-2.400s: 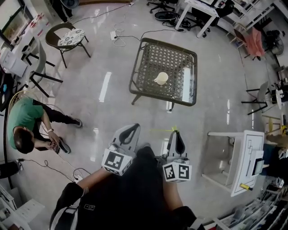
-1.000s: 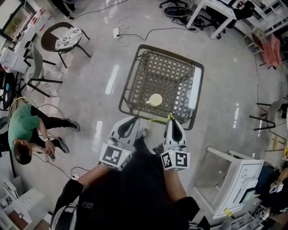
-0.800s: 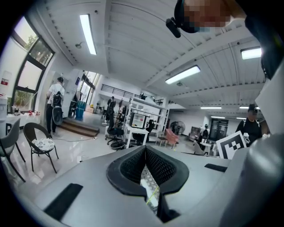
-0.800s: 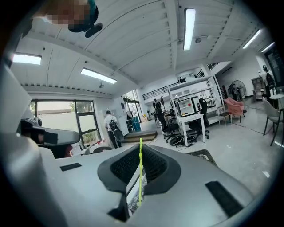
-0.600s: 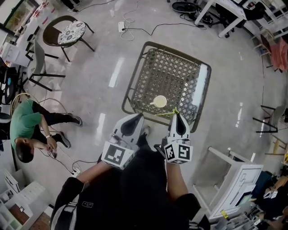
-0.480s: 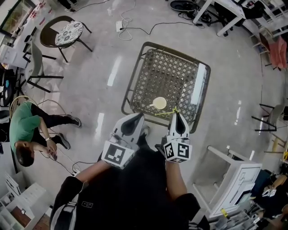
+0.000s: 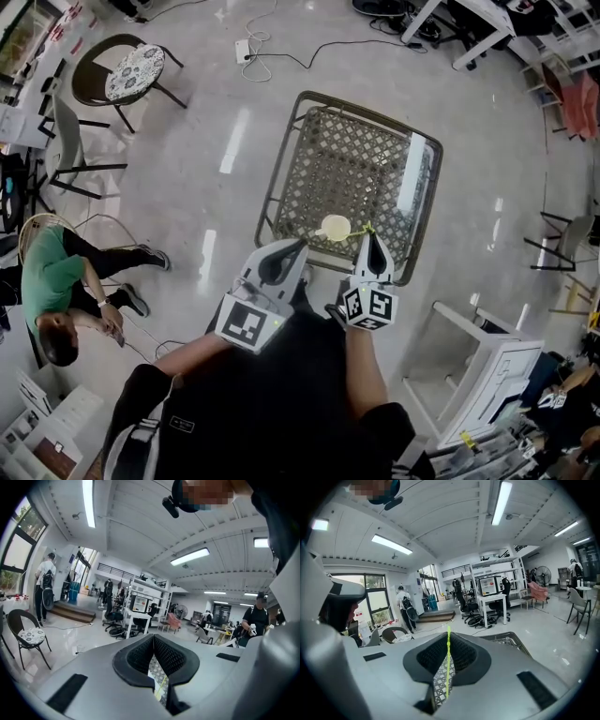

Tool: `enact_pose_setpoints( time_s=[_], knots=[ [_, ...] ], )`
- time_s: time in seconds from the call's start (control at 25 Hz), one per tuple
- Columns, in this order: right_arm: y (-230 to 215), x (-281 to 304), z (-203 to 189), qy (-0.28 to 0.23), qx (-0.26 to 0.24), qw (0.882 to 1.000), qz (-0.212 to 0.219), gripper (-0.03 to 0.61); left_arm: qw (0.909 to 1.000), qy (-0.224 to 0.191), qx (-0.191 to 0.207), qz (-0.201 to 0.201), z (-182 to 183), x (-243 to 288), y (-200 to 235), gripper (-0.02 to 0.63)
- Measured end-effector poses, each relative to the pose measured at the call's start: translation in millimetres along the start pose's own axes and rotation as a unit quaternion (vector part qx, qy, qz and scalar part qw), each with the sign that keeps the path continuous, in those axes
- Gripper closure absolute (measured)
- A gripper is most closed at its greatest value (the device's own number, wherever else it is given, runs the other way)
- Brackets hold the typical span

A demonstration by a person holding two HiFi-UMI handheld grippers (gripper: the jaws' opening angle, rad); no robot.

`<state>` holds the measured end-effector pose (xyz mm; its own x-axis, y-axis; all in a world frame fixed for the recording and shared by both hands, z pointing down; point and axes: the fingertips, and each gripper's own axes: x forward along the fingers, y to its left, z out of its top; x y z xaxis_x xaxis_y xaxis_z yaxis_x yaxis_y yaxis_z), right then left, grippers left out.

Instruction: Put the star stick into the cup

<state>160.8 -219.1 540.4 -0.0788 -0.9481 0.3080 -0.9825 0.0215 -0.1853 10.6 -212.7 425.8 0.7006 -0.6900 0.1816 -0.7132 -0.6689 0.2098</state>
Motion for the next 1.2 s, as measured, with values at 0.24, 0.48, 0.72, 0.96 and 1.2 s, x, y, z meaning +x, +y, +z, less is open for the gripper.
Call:
enact_pose_setpoints(
  time_s=[0.24, 0.48, 0.72, 0.96, 1.2],
  knots=[
    [-14.1, 21.9, -12.5, 0.015, 0.002, 1.0, -0.014, 0.558, 0.9999, 0.008, -0.011, -0.001, -2.2, 20.9, 11.9, 0.597],
    [-24.3, 45.3, -32.1, 0.04, 0.001, 0.999, -0.024, 0.558, 0.9998, 0.013, -0.011, -0.007, -0.2, 37.2, 24.2, 0.597],
    [-34.5, 61.6, -53.2, 0.065, 0.001, 0.998, -0.026, 0.558, 0.9998, 0.014, -0.014, -0.007, 1.5, 53.2, 27.1, 0.597],
    [-39.4, 71.8, -72.8, 0.087, 0.007, 0.996, -0.024, 0.558, 0.9997, 0.015, -0.016, -0.005, 1.3, 61.1, 28.8, 0.597],
    [-40.0, 81.0, -96.8, 0.113, 0.006, 0.993, -0.021, 0.558, 0.9997, 0.017, -0.019, -0.002, -0.1, 63.1, 31.0, 0.597]
  ],
)
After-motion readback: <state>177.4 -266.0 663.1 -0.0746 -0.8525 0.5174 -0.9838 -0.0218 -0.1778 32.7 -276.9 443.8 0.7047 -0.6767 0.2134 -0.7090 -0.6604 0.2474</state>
